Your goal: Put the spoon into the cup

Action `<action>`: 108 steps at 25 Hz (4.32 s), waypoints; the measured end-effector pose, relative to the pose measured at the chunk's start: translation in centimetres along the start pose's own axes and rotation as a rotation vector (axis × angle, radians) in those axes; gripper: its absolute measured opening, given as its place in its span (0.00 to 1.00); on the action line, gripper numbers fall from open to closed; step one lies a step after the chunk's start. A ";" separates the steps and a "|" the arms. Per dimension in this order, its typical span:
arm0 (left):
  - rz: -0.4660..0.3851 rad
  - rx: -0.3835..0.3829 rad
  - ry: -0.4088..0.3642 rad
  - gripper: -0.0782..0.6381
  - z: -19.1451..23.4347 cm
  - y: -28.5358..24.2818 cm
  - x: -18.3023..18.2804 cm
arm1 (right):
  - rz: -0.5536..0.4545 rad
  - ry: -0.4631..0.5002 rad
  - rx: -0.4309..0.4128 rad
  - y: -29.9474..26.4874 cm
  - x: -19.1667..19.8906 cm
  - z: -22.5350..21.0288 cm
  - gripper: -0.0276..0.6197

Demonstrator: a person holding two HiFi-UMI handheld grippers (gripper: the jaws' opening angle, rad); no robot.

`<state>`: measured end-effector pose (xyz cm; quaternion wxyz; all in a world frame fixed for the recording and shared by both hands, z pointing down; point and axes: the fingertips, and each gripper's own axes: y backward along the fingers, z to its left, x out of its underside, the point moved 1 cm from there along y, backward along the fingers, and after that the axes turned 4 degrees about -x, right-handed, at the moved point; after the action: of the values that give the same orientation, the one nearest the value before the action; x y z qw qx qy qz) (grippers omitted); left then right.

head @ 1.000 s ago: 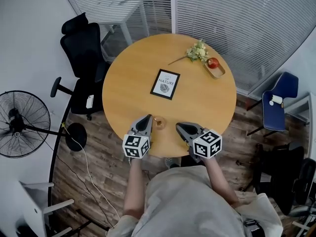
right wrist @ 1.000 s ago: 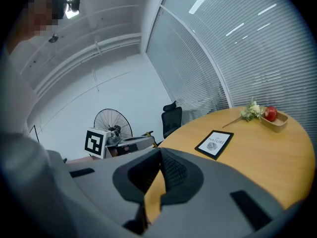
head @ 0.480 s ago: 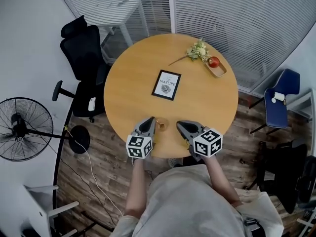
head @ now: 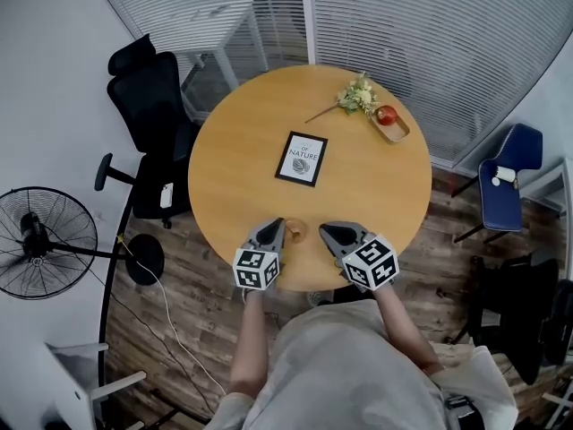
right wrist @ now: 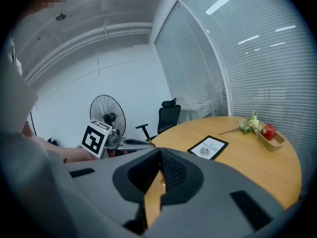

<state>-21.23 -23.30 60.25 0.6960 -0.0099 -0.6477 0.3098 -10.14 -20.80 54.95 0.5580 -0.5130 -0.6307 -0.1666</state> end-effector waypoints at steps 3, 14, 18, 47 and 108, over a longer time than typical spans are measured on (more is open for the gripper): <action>0.000 -0.002 0.007 0.12 0.2 -0.3 0.2 | 0.029 0.032 0.002 -0.3 0.3 0.3 0.04; 0.048 0.003 0.023 0.12 0.7 -1.0 2.1 | 0.070 0.033 -0.001 -0.4 1.4 0.4 0.04; 0.066 0.012 0.015 0.12 0.7 -1.6 2.6 | 0.068 0.034 0.003 0.0 1.4 0.2 0.04; 0.167 -0.003 -0.074 0.13 1.7 -3.9 5.8 | 0.028 -0.064 0.016 1.4 2.4 -0.9 0.04; 0.028 -0.096 0.083 0.22 4.0 0.1 2.2 | 0.047 -0.080 -0.066 -0.7 2.7 1.0 0.04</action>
<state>-24.96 -23.81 62.87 0.7167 -0.0651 -0.6321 0.2873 -10.87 -19.07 57.27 0.5188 -0.5521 -0.6344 -0.1533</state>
